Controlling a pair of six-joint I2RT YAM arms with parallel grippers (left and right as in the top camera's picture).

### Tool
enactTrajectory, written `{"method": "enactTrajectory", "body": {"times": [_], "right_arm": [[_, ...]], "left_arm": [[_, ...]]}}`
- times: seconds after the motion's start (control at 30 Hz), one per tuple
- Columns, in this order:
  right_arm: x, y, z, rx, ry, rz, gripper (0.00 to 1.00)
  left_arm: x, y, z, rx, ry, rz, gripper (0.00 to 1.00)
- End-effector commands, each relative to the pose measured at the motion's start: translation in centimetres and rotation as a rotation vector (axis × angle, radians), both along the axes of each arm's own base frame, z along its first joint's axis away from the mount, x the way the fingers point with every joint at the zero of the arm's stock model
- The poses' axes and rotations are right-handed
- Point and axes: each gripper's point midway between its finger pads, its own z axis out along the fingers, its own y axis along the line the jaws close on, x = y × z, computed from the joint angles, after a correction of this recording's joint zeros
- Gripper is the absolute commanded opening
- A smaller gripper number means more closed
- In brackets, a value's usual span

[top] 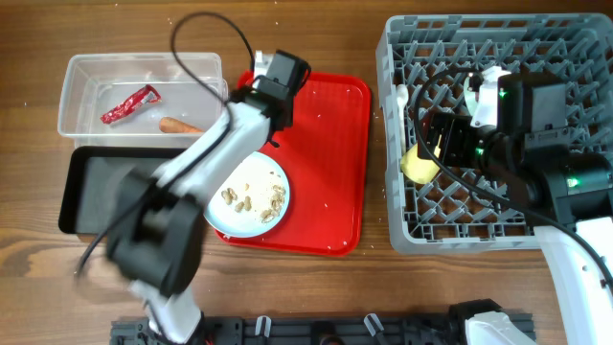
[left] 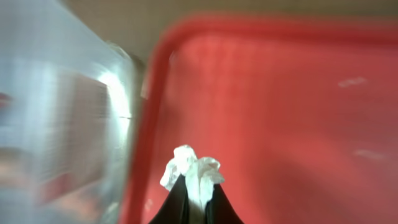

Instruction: Sort waste into correct bins and load items into the dishwasher rack

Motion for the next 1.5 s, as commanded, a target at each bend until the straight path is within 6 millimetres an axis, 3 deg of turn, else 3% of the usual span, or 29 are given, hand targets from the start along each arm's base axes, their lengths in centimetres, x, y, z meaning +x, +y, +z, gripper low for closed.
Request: {"method": "enactTrajectory", "body": {"times": [0.0,0.07,0.1,0.13,0.17,0.2,0.27,0.33,0.43,0.5,0.6,0.63,0.73,0.8,0.93,1.07,1.3,1.47], "right_arm": [[0.1,0.2,0.2,0.022,0.002,-0.005,0.99],[0.1,0.2,0.2,0.023,0.002,-0.005,0.99],[0.1,0.2,0.2,0.024,0.003,-0.005,0.99],[0.1,0.5,0.2,0.034,0.005,0.005,0.99],[0.0,0.6,0.2,0.039,0.006,0.009,0.99],[0.0,0.7,0.2,0.043,0.008,0.012,0.99],[-0.2,0.6,0.1,0.041,0.017,0.012,0.99],[-0.4,0.6,-0.1,0.039,0.025,0.012,0.99],[-0.4,0.6,-0.1,0.037,0.027,0.013,0.99],[-0.4,0.6,-0.1,0.037,0.027,0.013,0.99],[-0.5,0.6,-0.2,0.037,0.031,0.012,0.99],[-0.5,0.6,-0.2,0.037,0.031,0.012,0.99],[-0.4,0.6,-0.1,0.038,0.027,0.012,0.99],[-0.4,0.6,-0.1,0.038,0.026,0.013,0.99],[-0.5,0.6,-0.2,0.037,0.032,0.013,0.99],[-0.5,0.6,-0.2,0.037,0.031,0.013,0.99],[-0.4,0.6,-0.1,0.037,0.027,0.013,0.99],[-0.4,0.6,-0.1,0.037,0.028,0.013,0.99]], "left_arm": [[-0.7,6.0,13.0,-0.054,-0.270,0.199,0.04],[-0.6,11.2,13.7,-0.022,-0.286,0.321,0.07],[-0.3,13.0,13.3,-0.027,-0.278,0.360,0.20],[0.6,15.1,12.1,-0.067,-0.258,0.398,0.84],[1.0,15.6,10.8,-0.111,-0.214,0.378,0.95],[0.7,15.1,9.8,-0.177,-0.153,0.328,0.95],[-0.8,13.8,9.7,-0.263,-0.086,0.279,0.88],[-2.7,11.9,11.0,-0.326,-0.053,0.223,0.79],[-5.2,6.7,12.6,-0.425,-0.011,0.074,0.65],[-7.2,3.6,11.6,-0.397,0.063,-0.002,0.63],[-11.3,-0.7,5.7,-0.212,0.230,-0.073,0.56],[-12.9,-2.3,2.4,-0.145,0.284,-0.066,0.54],[-13.7,-4.6,-1.3,-0.071,0.286,-0.069,0.38],[-13.3,-6.2,-3.3,-0.009,0.261,-0.100,0.36],[-13.6,-5.9,-7.4,0.098,0.272,-0.015,0.29],[-13.7,-5.7,-9.5,0.130,0.304,-0.011,0.27],[-13.5,-4.8,-8.9,0.184,0.286,-0.004,0.25],[-12.7,-5.9,-10.6,0.147,0.260,-0.025,0.10]]}}
